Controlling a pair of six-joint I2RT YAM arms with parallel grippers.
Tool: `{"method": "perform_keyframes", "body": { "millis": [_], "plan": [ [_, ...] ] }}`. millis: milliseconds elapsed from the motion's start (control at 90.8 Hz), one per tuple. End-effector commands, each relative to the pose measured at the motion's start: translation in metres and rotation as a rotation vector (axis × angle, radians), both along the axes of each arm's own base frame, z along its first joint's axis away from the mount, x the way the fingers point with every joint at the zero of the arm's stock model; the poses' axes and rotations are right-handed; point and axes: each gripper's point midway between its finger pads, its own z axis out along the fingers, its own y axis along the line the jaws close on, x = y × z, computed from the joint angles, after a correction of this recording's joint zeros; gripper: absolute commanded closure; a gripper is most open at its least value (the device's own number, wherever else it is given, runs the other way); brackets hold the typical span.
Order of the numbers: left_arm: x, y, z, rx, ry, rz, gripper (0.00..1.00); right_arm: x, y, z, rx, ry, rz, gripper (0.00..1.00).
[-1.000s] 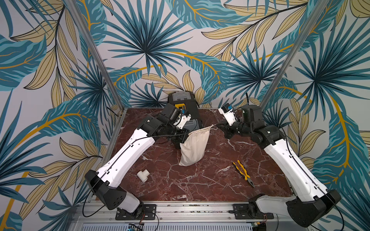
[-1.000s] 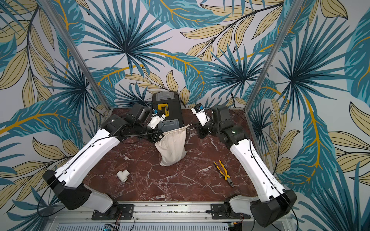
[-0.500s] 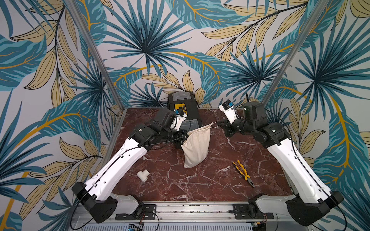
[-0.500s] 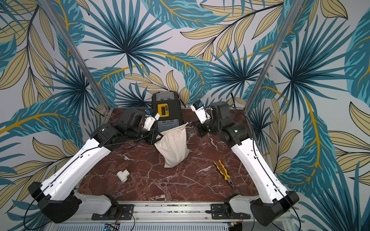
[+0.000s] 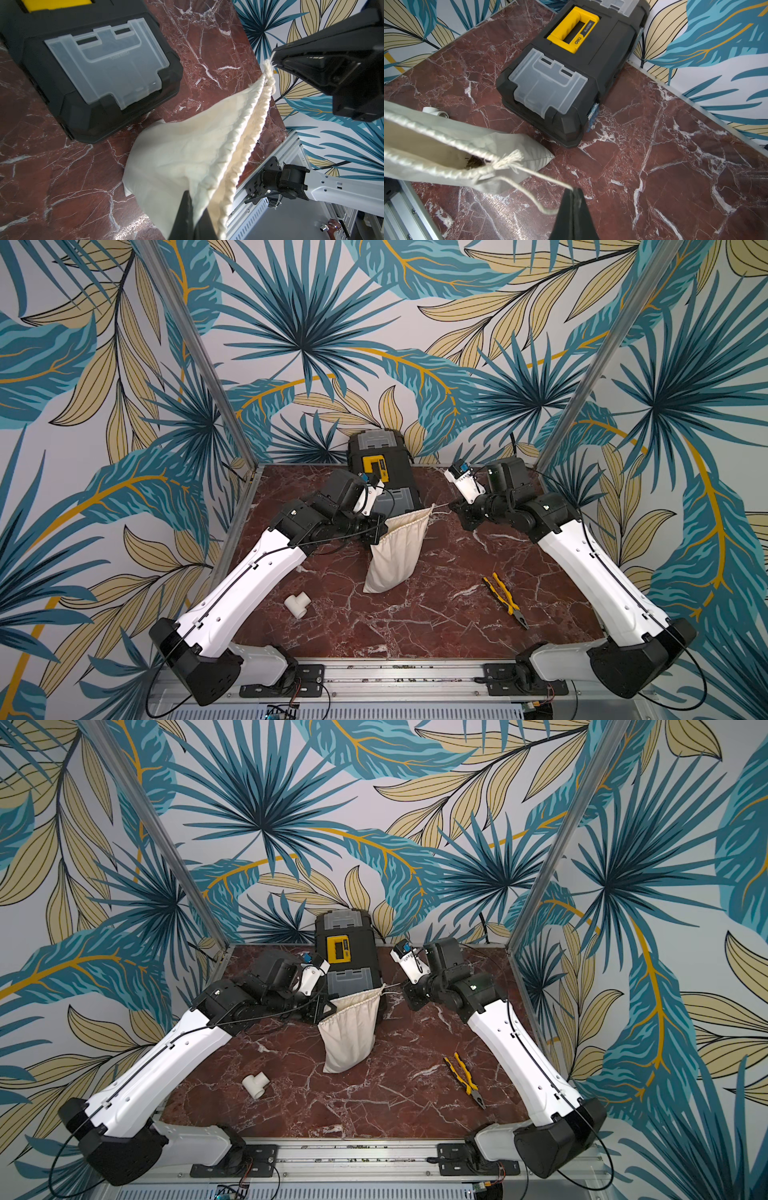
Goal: Close the soil bag
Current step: Frap the soil bag at the center of the board.
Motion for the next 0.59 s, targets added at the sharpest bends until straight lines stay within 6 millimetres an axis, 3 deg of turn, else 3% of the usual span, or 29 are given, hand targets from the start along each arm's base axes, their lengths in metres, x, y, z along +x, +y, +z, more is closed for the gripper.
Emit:
{"method": "perform_keyframes", "body": {
  "millis": [0, 264, 397, 584],
  "plan": [
    [-0.018, 0.047, -0.007, 0.118, 0.054, 0.111, 1.00, 0.037, -0.076, -0.009, -0.195, -0.086, -0.323, 1.00],
    [-0.017, 0.061, -0.004, 0.159, 0.040, 0.174, 1.00, 0.053, -0.116, 0.024, -0.318, -0.193, -0.521, 1.00],
    [-0.016, 0.078, -0.004, 0.196, 0.043, 0.260, 1.00, 0.057, -0.124, 0.030, -0.353, -0.210, -0.550, 1.00],
    [-0.017, 0.086, -0.005, 0.193, 0.050, 0.308, 1.00, 0.057, -0.125, 0.040, -0.311, -0.239, -0.575, 1.00]
  ]
}}
